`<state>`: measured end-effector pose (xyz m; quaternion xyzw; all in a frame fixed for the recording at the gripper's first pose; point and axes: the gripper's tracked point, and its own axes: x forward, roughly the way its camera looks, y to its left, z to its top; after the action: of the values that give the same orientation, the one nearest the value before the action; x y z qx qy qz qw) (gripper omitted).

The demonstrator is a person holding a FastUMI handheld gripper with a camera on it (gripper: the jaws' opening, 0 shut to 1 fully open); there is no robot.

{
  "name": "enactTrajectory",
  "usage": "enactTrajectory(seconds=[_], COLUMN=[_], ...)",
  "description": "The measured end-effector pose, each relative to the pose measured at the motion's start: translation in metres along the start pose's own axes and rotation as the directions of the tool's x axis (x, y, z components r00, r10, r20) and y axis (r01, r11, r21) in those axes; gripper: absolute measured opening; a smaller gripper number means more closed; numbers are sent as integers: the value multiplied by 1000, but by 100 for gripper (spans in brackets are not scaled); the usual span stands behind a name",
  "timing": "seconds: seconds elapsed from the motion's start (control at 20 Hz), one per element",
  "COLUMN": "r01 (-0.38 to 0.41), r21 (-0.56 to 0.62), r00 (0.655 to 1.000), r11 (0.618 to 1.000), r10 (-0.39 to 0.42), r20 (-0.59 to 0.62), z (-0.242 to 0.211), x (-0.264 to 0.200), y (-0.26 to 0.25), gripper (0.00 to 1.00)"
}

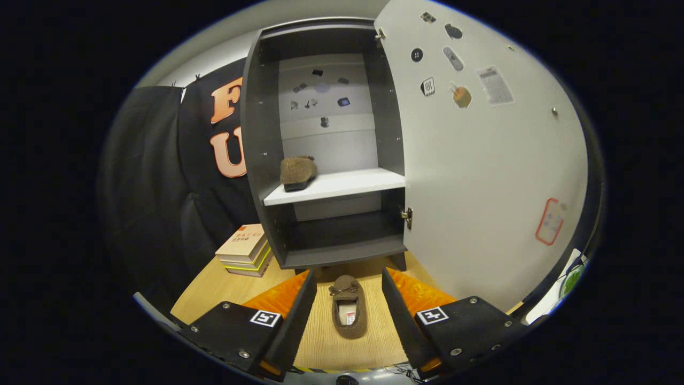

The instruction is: Open the shoe cabinet door, grab the shoes and put them into the shoe cabinet, then close the shoe cabinet door.

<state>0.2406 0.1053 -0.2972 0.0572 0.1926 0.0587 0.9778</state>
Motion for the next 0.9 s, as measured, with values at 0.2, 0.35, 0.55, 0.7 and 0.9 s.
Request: enactTrajectory(seconds=[0.2, 0.35, 0.55, 0.7, 0.9], r01=[-43, -75, -104, -107, -88], r21=[8, 15, -6, -39, -100], r00=[997, 991, 983, 978, 979], r11=[999, 997, 995, 993, 991], r10=[43, 76, 102, 98, 67], r20=[-57, -106, -154, -182, -195], z=[-47, -88, -137, -163, -176], x=[48, 82, 120, 146, 172], y=[9, 20, 32, 37, 37], gripper=[77, 75, 67, 57, 47])
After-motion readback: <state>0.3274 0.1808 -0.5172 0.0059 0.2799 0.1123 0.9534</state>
